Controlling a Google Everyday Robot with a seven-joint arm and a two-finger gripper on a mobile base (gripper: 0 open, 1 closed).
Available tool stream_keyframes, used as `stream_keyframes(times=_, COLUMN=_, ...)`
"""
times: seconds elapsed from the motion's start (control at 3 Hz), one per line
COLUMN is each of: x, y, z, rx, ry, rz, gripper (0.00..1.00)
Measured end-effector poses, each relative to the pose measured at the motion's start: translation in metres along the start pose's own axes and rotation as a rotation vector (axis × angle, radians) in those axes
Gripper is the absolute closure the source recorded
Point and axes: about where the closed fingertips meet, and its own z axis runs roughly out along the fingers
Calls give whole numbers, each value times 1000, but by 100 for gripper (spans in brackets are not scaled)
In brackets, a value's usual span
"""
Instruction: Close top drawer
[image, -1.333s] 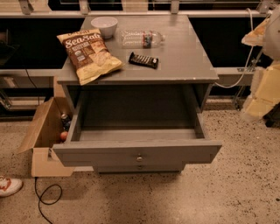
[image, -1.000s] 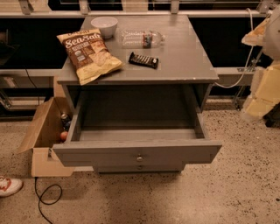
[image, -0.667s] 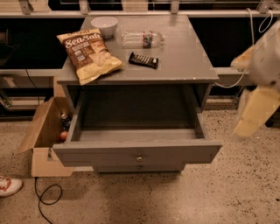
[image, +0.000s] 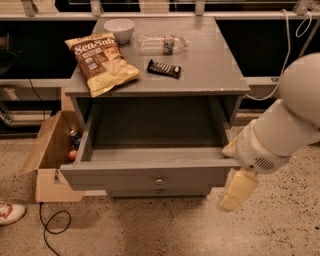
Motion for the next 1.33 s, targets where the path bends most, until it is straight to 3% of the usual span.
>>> stream_keyframes(times=0.33, x=14, y=8, z=68, rx=-74, ry=-7, rz=54, gripper=39)
stream_keyframes(times=1.0, x=15, y=7, z=73, rx=-75, ry=-9, rz=57, gripper=85)
stream_keyframes(times=1.33, x=14, y=7, z=76, rx=-69, ry=-8, rz=46, gripper=100)
